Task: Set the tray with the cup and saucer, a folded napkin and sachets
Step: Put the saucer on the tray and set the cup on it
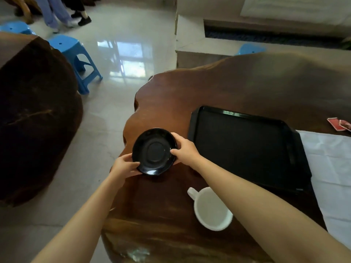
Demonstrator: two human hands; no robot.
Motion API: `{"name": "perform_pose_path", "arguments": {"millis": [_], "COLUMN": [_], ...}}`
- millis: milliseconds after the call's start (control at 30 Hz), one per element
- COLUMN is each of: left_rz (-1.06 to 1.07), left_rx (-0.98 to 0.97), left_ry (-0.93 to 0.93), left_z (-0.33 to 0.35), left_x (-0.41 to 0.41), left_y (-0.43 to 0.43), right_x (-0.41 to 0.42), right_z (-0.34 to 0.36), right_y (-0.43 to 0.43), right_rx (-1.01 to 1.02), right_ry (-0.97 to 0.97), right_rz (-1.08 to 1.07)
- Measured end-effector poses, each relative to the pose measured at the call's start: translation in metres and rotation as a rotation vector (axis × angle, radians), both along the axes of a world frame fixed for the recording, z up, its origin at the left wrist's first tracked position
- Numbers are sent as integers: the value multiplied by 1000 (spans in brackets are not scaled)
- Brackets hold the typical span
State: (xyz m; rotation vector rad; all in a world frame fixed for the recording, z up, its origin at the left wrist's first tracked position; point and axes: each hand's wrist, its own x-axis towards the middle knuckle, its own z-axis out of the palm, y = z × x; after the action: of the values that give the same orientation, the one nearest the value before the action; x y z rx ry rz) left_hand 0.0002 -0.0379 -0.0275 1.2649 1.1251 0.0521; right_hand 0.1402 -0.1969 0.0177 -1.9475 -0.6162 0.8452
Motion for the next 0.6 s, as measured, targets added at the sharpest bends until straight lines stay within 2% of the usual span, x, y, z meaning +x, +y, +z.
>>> {"name": "perform_pose_path", "arguments": {"millis": [100,200,300,433,600], "left_rz": [0,-41,-59,-68,-16], "left_rx": [-12,-3,-17,-43,-73], "left_ry": [-95,-167,-223,-246,-207], "left_z": [25,54,83,102,87], "left_x": [14,38,70,114,169], "left_y": [-12,-26,-42,-69,-104], "right_x": [18,49,82,122,163], "right_z": [11,27,42,47,37], "right_y": [-16,-33,-54,-80,-109], "right_rx": [26,51,79,91,69], "right_ry": [-38,83,93,85,86], "right_rz": [-44,-117,-178,-295,-422]}}
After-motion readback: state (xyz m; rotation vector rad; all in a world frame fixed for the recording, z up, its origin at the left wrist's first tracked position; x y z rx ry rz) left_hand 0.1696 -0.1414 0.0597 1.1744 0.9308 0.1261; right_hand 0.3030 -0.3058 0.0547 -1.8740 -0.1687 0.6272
